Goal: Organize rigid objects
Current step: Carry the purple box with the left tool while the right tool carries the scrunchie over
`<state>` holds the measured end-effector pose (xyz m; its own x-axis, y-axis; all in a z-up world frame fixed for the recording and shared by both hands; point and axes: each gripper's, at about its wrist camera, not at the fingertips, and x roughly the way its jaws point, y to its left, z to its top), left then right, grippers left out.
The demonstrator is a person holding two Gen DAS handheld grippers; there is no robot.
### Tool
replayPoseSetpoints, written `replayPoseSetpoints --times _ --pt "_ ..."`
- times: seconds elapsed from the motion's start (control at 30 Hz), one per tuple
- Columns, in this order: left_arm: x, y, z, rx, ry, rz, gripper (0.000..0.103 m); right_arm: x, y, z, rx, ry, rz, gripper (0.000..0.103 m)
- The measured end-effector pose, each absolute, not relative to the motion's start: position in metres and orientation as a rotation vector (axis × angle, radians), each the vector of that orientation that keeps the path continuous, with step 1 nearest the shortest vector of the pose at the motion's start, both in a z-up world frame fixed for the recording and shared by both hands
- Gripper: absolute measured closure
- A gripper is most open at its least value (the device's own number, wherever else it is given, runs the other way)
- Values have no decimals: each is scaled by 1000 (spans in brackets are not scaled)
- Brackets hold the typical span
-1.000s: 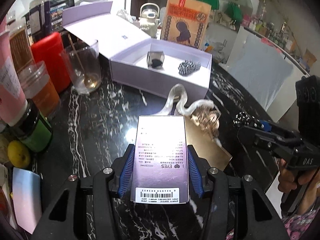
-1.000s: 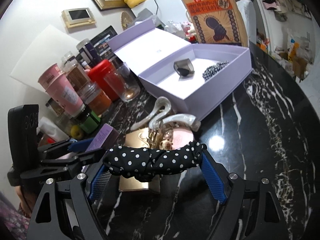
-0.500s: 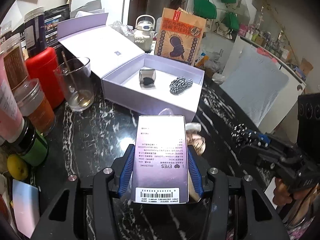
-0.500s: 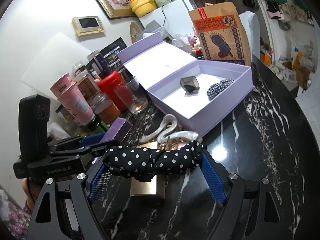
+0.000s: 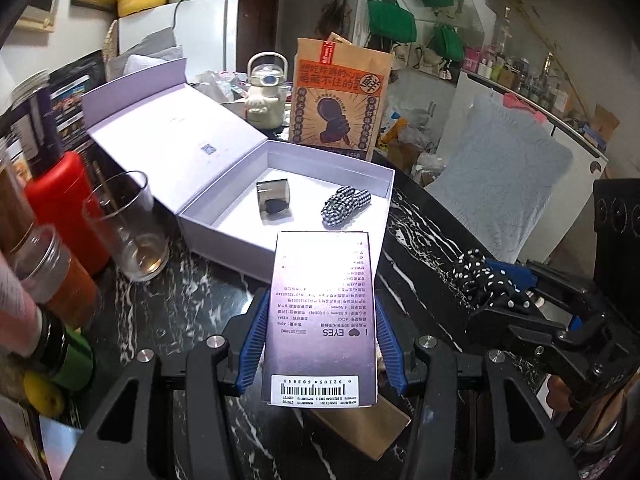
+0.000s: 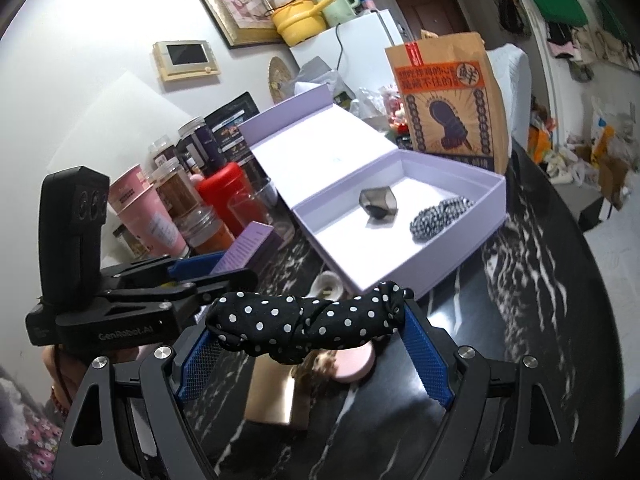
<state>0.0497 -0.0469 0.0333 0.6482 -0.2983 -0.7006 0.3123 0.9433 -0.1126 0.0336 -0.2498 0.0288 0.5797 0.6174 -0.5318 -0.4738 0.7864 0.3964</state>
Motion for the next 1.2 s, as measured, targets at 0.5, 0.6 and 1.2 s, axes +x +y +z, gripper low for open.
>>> replayPoseSetpoints --times 0.5,0.6,1.2 --pt "88 -58 59 37 752 -369 53 68 -255 59 177 638 675 19" --pt "94 -60 65 57 738 -381 53 76 -255 64 165 628 673 19" --pt "145 -68 87 122 669 -401 53 125 -262 93 118 558 615 18"
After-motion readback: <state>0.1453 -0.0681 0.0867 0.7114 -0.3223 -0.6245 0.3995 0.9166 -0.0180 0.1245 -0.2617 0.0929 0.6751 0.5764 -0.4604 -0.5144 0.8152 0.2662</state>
